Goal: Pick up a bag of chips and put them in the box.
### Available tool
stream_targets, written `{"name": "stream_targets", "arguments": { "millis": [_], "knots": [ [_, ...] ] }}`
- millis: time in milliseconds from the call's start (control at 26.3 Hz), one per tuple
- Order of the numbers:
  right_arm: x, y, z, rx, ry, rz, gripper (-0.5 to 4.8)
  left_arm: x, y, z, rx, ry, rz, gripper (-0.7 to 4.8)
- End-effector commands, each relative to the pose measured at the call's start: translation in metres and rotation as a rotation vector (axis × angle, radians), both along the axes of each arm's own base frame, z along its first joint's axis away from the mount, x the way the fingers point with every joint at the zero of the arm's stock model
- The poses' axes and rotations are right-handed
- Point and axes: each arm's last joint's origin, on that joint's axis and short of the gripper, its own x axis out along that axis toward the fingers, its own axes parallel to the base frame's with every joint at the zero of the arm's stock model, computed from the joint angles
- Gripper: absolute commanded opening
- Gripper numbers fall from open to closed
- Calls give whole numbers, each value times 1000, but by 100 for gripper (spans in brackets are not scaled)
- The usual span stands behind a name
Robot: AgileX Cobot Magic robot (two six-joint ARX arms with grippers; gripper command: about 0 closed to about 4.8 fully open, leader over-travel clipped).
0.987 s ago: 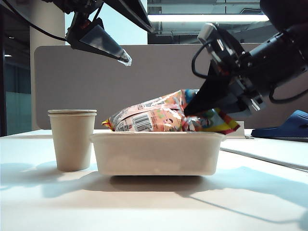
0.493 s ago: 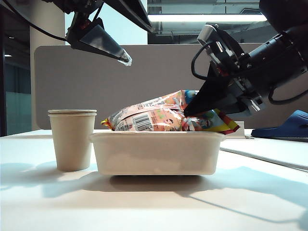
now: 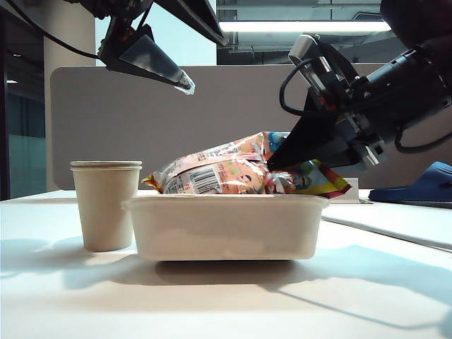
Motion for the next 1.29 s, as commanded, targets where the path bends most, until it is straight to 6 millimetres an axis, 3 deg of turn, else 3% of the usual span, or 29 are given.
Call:
{"name": "stream_targets", "arguments": {
  "millis": [38,342,493,683,797,949,1101,1291],
  "knots": [
    [-2,0,-1,-2,18,21,119,0,0,2,-10,-10,-5,404],
    [-3,0,-2,-13,20,43,123,-1,0,2,-9,-8,-5,404],
    [-3,0,-2,-13,20,44,170,-1,0,2,-9,-7,-5,404],
    [-3,0,-2,-12,18,48,185,-1,0,2,-7,-5,-5,404],
    [-4,0,0,0,13,61,243,-1,0,2,-7,-5,-5,404],
    [-5,-1,4,5,-6,66,250,-1,0,2,-7,-5,-5,404],
    [-9,-2,13,13,-46,75,318,-1,0,2,-7,-5,-5,404],
    [-19,-7,31,34,-100,74,320,-2,1,3,-6,-5,-5,404]
  ]
}}
